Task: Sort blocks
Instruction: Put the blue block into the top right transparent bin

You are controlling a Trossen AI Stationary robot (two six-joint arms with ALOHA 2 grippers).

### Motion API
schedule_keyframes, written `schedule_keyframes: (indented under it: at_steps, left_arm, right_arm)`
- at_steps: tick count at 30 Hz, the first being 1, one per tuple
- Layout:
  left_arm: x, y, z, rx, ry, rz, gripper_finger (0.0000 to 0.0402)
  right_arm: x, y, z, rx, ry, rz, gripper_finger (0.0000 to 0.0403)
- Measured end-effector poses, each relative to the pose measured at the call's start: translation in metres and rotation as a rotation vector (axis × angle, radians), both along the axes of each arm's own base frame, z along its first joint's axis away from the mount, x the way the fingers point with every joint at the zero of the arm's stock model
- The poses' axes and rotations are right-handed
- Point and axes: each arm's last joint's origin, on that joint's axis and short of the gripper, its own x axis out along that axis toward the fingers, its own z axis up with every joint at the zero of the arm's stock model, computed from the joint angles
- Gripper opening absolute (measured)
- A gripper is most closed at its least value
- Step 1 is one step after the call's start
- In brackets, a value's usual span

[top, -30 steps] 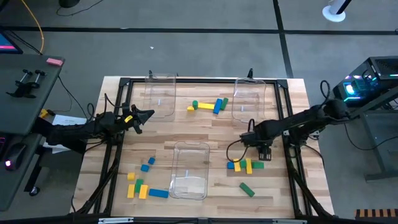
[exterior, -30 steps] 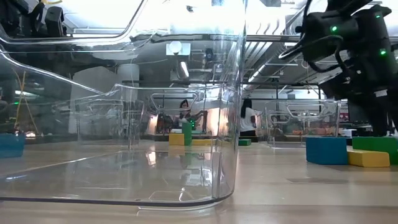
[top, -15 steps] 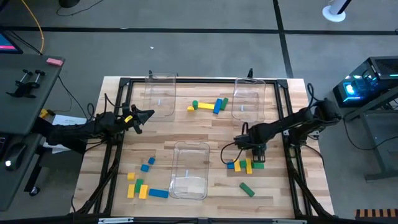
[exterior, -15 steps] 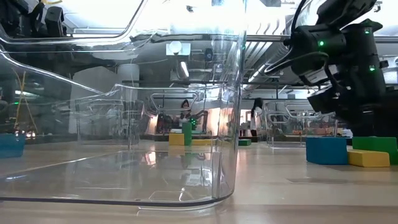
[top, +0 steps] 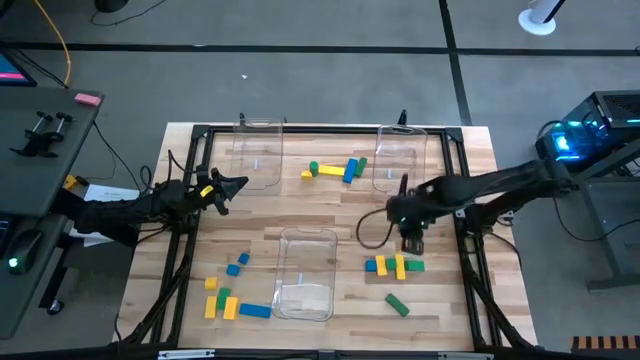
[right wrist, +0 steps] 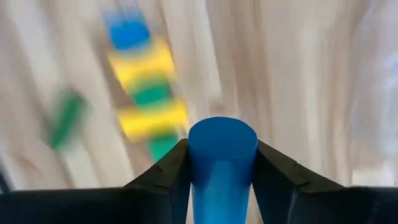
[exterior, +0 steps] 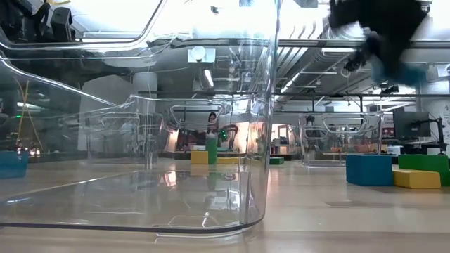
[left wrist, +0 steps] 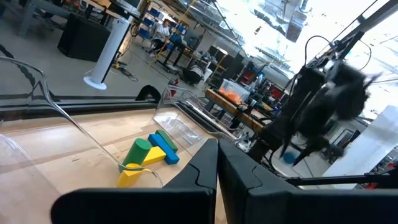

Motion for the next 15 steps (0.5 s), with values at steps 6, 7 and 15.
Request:
schedule_keyframes:
  at_steps: [6,7,15]
  left_arm:
    - [0.0,0.0,0.0,0.0,0.0,-0.001,0.0]
    - [0.0,0.0,0.0,0.0,0.0,0.0,0.0]
    - [0.0,0.0,0.0,0.0,0.0,0.0,0.0]
  right_arm:
    - [0.007,-0.052,0.041,-0.417,-0.242,-0.43,0.0129]
    - [0.006,-0.063,0.039,-0.43,-0.237,-0.499,0.0129]
    - [-0.012,-0.123,0.011,-0.325,-0.1,-0.775,0.0198]
